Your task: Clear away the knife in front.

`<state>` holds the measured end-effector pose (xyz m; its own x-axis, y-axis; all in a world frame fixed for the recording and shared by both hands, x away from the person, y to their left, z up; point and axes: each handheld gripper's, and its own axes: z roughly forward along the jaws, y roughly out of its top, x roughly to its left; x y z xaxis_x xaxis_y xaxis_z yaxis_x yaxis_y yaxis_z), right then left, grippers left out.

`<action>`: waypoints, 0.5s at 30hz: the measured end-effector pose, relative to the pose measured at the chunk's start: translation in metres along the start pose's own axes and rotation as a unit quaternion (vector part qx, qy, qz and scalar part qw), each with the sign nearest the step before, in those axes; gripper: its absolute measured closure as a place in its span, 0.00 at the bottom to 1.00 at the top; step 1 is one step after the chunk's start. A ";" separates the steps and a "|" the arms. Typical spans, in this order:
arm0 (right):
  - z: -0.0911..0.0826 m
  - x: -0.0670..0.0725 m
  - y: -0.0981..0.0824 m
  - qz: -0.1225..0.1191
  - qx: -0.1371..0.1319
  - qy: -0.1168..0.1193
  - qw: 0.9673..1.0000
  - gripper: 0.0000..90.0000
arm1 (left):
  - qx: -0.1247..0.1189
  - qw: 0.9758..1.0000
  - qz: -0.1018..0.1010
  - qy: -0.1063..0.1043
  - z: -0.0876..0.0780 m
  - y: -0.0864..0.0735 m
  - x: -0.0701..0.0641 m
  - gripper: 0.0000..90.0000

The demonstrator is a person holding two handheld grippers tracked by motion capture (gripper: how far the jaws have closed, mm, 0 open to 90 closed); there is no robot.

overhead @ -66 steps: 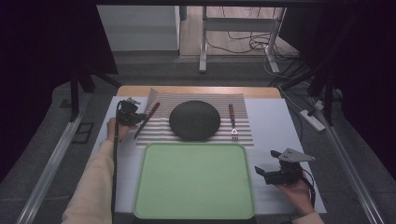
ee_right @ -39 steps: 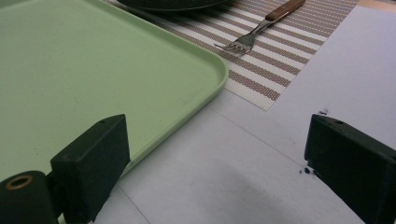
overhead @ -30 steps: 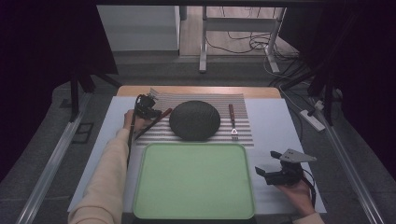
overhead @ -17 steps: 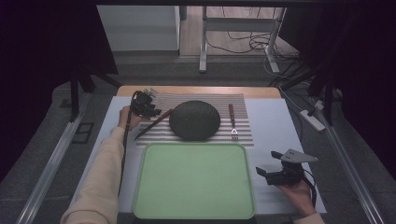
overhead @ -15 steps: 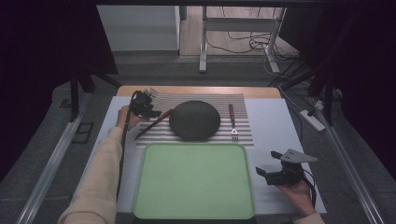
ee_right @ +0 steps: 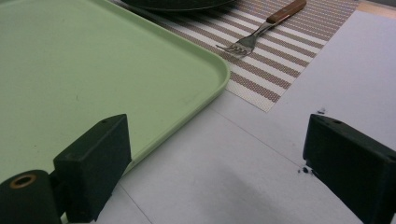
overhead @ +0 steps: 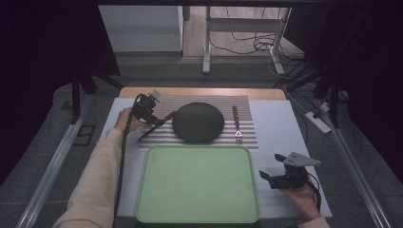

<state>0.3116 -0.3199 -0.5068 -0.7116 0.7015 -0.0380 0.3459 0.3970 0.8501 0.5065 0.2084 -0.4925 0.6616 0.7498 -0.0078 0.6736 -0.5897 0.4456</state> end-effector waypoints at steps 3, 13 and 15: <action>0.000 0.000 0.000 0.001 -0.001 0.002 1.000 0.09 | 0.017 1.000 0.004 0.005 0.006 0.003 -0.001 0.27; 0.000 0.000 0.000 0.001 0.000 0.003 1.000 0.09 | 0.064 0.998 0.007 0.002 0.022 0.008 0.001 0.43; 0.000 0.000 0.000 -0.001 0.003 0.003 1.000 0.09 | 0.073 0.997 0.008 -0.006 0.024 0.008 0.003 0.47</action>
<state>0.3120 -0.3198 -0.5072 -0.7160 0.6972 -0.0359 0.3489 0.4019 0.8466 0.5222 0.1987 -0.5107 0.6760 0.7368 -0.0134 0.7033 -0.6396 0.3105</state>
